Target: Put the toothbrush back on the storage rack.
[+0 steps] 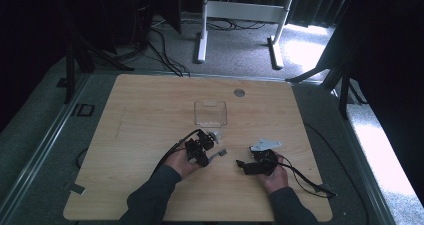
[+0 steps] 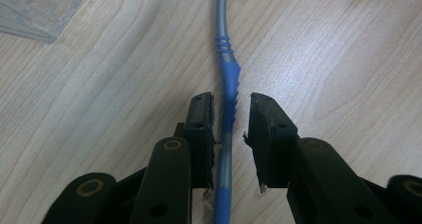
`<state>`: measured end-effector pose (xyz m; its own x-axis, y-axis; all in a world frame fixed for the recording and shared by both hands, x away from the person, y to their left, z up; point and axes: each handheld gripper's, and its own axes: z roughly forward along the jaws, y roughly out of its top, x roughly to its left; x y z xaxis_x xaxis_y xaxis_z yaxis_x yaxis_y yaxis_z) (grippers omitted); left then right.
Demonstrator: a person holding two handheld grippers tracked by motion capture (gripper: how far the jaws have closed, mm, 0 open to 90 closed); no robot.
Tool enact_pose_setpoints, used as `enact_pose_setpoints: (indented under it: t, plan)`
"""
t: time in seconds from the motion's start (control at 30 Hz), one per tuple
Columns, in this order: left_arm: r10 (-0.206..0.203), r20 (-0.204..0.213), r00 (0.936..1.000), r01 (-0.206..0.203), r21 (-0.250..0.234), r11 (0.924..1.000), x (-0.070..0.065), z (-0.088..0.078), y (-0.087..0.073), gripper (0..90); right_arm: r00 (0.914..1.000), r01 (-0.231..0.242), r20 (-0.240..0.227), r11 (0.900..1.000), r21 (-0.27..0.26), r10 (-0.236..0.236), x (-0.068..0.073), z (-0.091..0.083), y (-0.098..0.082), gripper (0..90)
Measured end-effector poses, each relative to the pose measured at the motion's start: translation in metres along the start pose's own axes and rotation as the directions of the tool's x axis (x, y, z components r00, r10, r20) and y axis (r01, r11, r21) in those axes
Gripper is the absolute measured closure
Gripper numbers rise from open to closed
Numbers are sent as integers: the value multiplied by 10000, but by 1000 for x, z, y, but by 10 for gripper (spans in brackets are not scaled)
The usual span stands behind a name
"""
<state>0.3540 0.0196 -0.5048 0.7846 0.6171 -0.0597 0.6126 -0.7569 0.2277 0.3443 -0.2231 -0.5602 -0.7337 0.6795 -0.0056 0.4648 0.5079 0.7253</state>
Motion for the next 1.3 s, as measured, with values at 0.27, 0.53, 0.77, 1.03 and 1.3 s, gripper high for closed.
enact_pose_setpoints:
  t: [0.27, 0.53, 0.77, 1.03, 1.3]
  plan:
    - [54, -166, 9998, -51, 185, 9998, -1, 5, 3, 717, 10000, 3, 1, 10000, 2, -3, 0, 0, 0, 206]
    - [108, -228, 9997, -101, 335, 9994, -1, 10, 5, 729, 10000, 2, 2, 10000, -1, -2, 0, 0, 0, 206]
    - [165, -392, 9991, -146, 480, 9987, -2, 15, 6, 751, 10000, 7, -2, 10000, -1, -7, 0, 0, 0, 206]
    - [329, -524, 9981, -300, 557, 9980, -4, 15, 8, 804, 10000, -4, 3, 10000, -5, 4, 0, 0, 0, 205]
    - [221, -582, 9981, -211, 189, 9996, -2, 8, 7, 815, 10000, -4, 3, 10000, -9, 4, 0, 0, 0, 206]
